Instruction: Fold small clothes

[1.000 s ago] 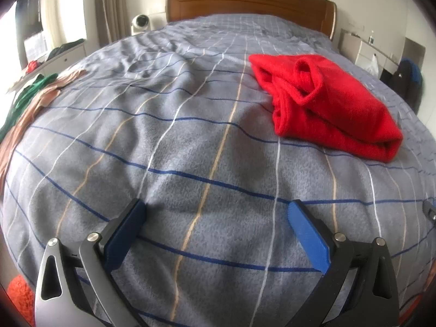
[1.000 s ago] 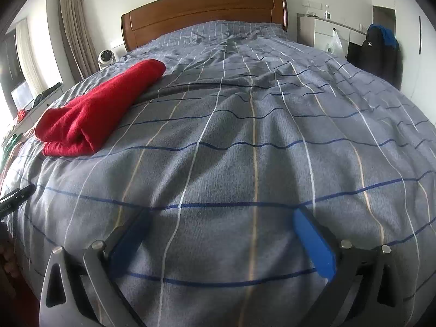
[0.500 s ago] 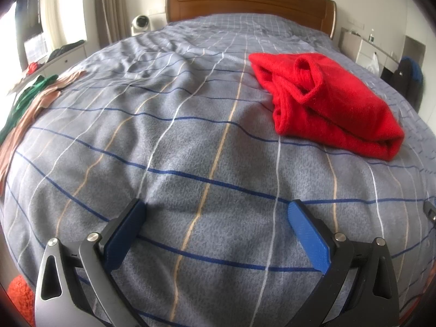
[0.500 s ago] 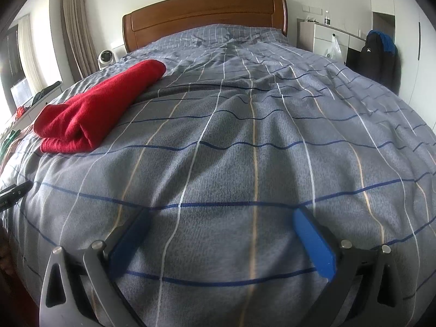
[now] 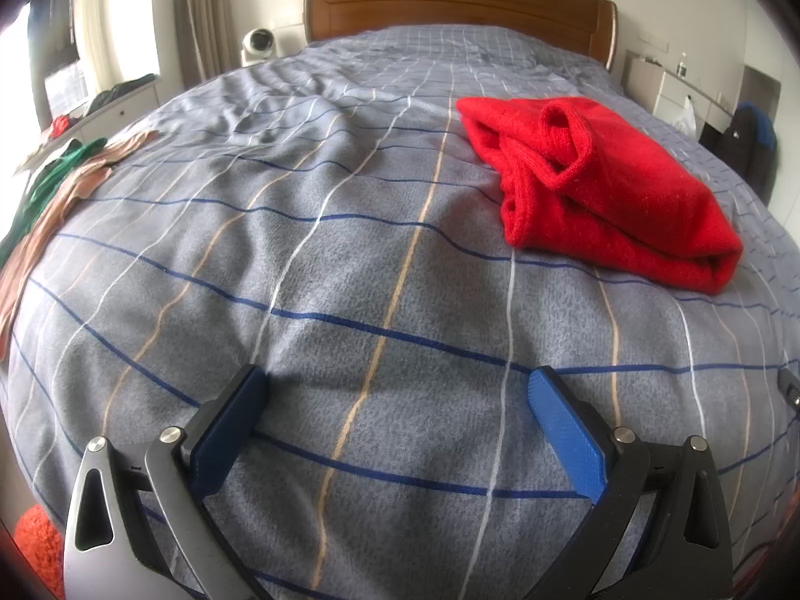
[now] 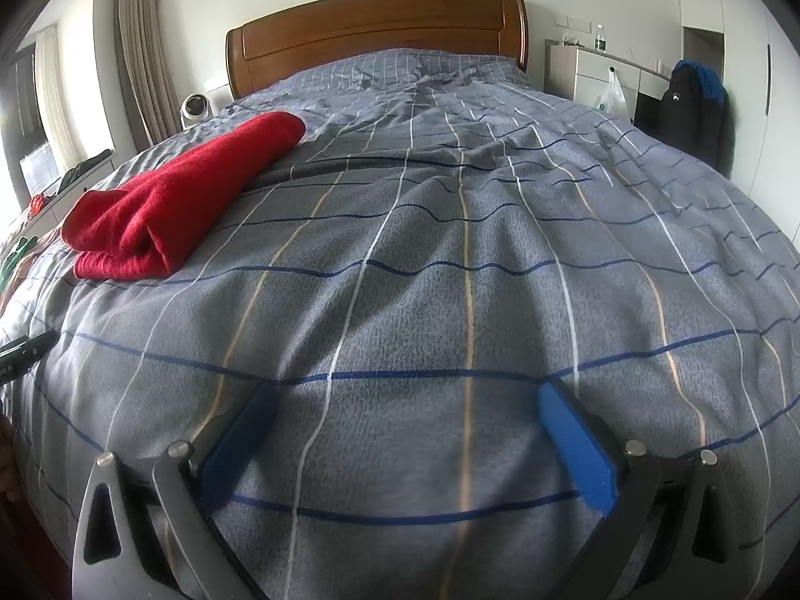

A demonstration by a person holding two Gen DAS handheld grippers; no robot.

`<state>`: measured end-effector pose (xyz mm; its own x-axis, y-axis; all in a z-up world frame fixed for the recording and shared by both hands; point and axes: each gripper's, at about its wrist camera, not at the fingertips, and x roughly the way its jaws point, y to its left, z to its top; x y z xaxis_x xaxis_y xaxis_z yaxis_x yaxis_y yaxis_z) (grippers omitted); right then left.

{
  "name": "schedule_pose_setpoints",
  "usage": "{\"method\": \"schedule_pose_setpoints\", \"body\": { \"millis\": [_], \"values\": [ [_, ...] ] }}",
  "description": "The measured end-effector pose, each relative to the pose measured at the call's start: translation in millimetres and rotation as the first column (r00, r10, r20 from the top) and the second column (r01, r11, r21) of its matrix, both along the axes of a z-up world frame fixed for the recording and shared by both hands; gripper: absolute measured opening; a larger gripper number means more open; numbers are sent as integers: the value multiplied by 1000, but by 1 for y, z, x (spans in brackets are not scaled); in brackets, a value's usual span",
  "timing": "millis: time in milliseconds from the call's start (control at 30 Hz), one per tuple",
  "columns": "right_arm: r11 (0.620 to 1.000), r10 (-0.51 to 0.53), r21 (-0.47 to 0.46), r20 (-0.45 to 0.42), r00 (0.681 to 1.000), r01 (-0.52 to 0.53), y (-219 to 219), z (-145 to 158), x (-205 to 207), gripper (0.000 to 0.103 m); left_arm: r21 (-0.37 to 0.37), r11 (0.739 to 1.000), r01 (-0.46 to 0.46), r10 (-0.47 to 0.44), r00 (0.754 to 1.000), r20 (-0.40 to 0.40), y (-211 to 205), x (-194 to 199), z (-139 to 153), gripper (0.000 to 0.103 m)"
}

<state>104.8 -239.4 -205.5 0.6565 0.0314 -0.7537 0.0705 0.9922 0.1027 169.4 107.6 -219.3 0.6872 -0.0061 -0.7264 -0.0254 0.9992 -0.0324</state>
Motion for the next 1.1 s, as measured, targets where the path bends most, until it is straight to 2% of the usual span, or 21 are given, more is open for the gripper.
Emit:
{"method": "schedule_pose_setpoints", "body": {
  "millis": [167, 233, 333, 433, 467, 533, 567, 633, 667, 700, 767, 867, 933, 967, 1000, 1033, 1067, 1100],
  "values": [
    [1000, 1, -1, -4, 1000, -1, 0, 0, 0, 103, -19, 1000, 18, -19, 999, -29, 2, -1, 10, 102],
    [1000, 8, -4, -29, 1000, -8, 0, 3, 2, 103, -82, 995, 52, -52, 999, 1, 6, 0, 33, 102],
    [1000, 12, 7, -80, 997, -11, -1, 15, 8, 103, -205, 972, 112, -94, 991, 96, 11, 11, 79, 102],
    [998, 17, 56, -50, 999, -14, -2, 36, 23, 103, -321, 924, 208, -176, 976, 126, -3, 52, 112, 102],
    [997, 30, 78, -26, 999, -28, -1, 47, 33, 103, -333, 915, 227, -198, 973, 119, -11, 66, 114, 102],
    [990, 69, 122, 7, 998, -69, 4, 64, 57, 103, -320, 916, 241, -232, 970, 66, -32, 102, 109, 102],
    [983, 93, 155, 20, 995, -95, 7, 72, 73, 103, -294, 926, 235, -245, 969, 4, -42, 123, 98, 102],
    [958, 149, 242, 32, 988, -152, 15, 83, 109, 103, -220, 960, 173, -203, 972, -121, -46, 154, 65, 102],
    [934, 191, 303, 23, 981, -189, 20, 84, 132, 103, -201, 968, 152, -184, 971, -155, -44, 161, 53, 102],
    [909, 231, 355, 4, 973, -217, 26, 81, 155, 103, -187, 974, 129, -164, 968, -189, -40, 167, 41, 102],
    [876, 297, 410, -42, 954, -254, 40, 68, 190, 103, -218, 970, 111, -162, 960, -230, -29, 177, 22, 103],
    [846, 335, 468, -96, 937, -255, 59, 37, 230, 103, -264, 958, 115, -177, 958, -227, -17, 183, 19, 103],
    [811, 346, 541, -138, 928, -222, 70, 13, 247, 103, -286, 952, 110, -183, 952, -244, -11, 186, 17, 103],
    [798, 344, 570, -166, 924, -194, 76, 0, 254, 95, -292, 951, 107, -183, 952, -246, -10, 185, 16, 98],
    [807, 341, 557, -171, 924, -194, 82, -3, 257, 81, -299, 947, 117, -194, 950, -244, -12, 184, 17, 73],
    [826, 361, 513, -164, 918, -233, 93, -1, 257, 41, -318, 937, 143, -226, 944, -241, -18, 183, 18, 55],
    [868, 382, 400, -161, 910, -293, 109, 7, 253, 38, -332, 929, 166, -253, 937, -240, -22, 181, 20, 36],
    [894, 401, 281, -149, 904, -350, 125, 17, 248, 36, -309, 936, 170, -248, 941, -232, -29, 176, 25, 19]
  ]
}}
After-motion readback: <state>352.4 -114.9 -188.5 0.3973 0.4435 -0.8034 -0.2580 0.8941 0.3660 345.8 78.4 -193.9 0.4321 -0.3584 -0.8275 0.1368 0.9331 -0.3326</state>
